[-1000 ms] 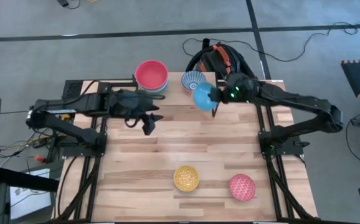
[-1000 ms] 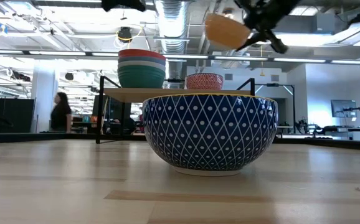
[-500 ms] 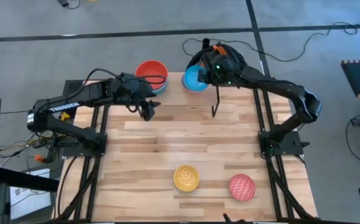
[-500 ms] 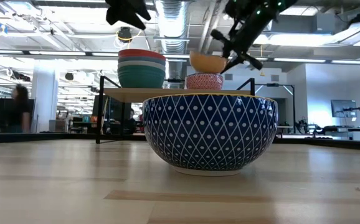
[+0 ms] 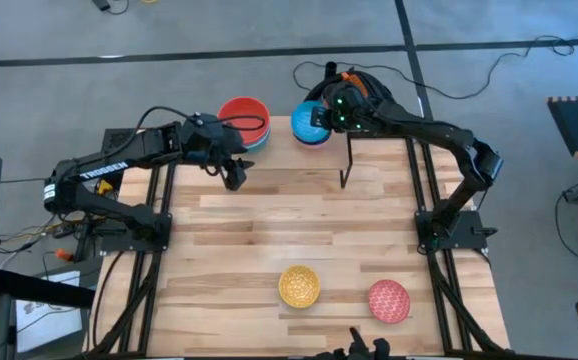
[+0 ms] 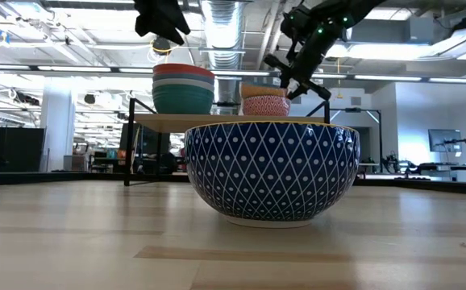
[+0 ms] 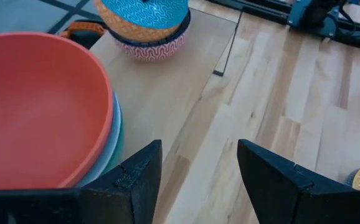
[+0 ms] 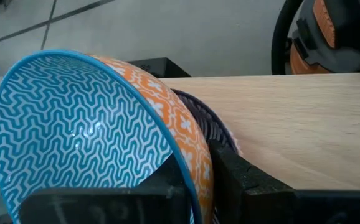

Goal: Place and stack bowls onto a shelf
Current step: Stack the light blue printed bowl into the dark blue printed bowl

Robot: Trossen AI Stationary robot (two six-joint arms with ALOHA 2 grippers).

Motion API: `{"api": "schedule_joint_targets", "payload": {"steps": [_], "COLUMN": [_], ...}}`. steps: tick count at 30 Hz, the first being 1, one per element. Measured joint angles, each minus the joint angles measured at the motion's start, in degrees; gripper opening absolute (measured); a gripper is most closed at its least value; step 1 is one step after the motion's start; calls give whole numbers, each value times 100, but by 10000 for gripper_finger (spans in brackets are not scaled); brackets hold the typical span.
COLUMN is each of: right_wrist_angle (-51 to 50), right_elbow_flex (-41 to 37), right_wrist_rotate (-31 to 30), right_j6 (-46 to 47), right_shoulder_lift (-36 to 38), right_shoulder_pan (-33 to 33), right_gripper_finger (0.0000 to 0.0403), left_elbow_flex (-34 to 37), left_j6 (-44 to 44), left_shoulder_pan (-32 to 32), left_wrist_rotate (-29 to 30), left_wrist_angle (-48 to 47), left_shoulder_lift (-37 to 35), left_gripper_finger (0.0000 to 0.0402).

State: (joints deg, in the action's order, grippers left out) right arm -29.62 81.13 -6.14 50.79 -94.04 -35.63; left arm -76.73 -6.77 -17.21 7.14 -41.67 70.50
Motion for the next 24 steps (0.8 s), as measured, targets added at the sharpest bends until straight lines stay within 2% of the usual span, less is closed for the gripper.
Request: {"api": "schedule_joint_targets", "payload": {"steps": [16, 24], "right_wrist_angle": [-389, -510], "right_elbow_flex": [12, 1], "right_wrist_rotate": [-83, 18], "right_j6": [-23, 161], "right_shoulder_lift": [162, 443], "right_shoulder_pan": [35, 82], "right_gripper_finger": [147, 180], "left_elbow_flex": [0, 0], "left_j6": [156, 86], "left_shoulder_pan": [-115, -299], "left_wrist_rotate": [-1, -348], "left_wrist_angle": [-4, -42], "left_shoulder_lift": [0, 0], "left_gripper_finger": [194, 194]}}
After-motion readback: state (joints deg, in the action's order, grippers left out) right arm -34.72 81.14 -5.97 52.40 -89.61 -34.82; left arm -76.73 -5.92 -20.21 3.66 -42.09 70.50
